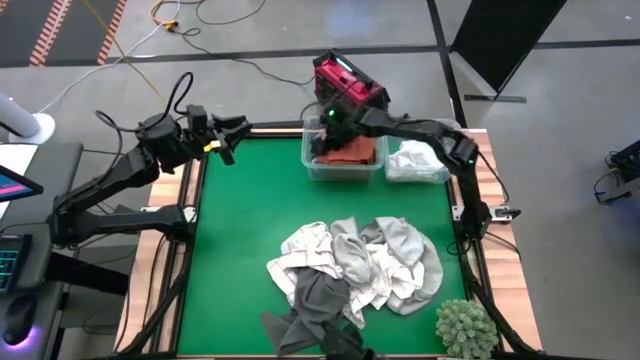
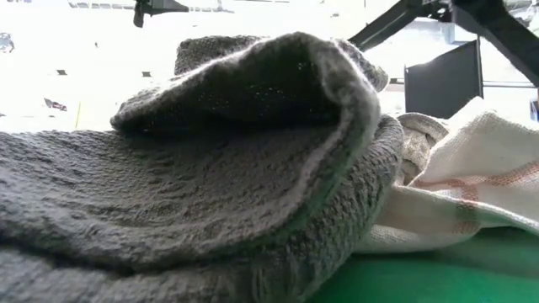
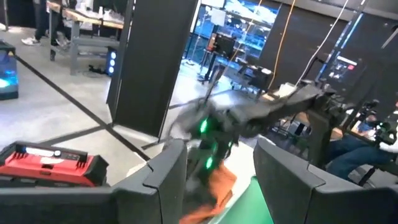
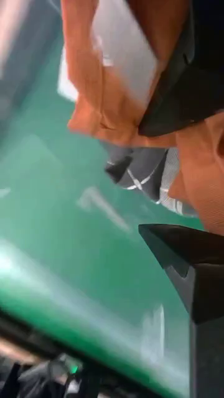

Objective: Sort towels by color in basket
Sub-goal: Put the orange towel into the left transparent bin, then put the white-brown towel into the right transparent bin

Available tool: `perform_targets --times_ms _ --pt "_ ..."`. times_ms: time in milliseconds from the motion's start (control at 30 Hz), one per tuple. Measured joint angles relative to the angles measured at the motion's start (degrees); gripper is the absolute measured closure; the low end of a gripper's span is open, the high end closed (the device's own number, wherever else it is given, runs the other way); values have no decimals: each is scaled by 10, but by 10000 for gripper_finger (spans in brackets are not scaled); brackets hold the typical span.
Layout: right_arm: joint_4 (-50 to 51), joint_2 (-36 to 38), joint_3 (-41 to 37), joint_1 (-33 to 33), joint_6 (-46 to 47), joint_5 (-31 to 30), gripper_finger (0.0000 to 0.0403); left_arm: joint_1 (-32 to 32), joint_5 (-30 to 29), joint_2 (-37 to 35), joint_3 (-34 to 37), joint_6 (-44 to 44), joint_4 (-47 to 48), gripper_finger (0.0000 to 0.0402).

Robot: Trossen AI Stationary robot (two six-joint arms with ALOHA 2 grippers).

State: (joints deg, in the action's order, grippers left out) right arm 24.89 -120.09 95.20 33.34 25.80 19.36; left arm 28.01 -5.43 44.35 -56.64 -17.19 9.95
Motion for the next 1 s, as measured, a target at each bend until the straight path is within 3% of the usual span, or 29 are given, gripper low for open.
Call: perform_targets --times_ms 200,400,567,700,767,900,1000 --pt "11 0 7 2 27 17 127 0 0 -12 0 0 1 226" --pt "25 66 34 19 17 15 127 0 0 -17 0 0 0 226" --pt "59 145 47 29 -118 22 127 0 0 -12 0 0 0 226" --pt "164 208 48 -19 -315 54 127 0 0 -3 0 -2 1 226" --pt "236 221 49 -54 -372 59 127 0 0 2 0 -7 0 226" --pt "348 220 45 -126 -381 62 127 0 0 15 0 -22 1 226" --pt "375 222 29 -189 -380 61 127 0 -1 21 0 -36 2 226"
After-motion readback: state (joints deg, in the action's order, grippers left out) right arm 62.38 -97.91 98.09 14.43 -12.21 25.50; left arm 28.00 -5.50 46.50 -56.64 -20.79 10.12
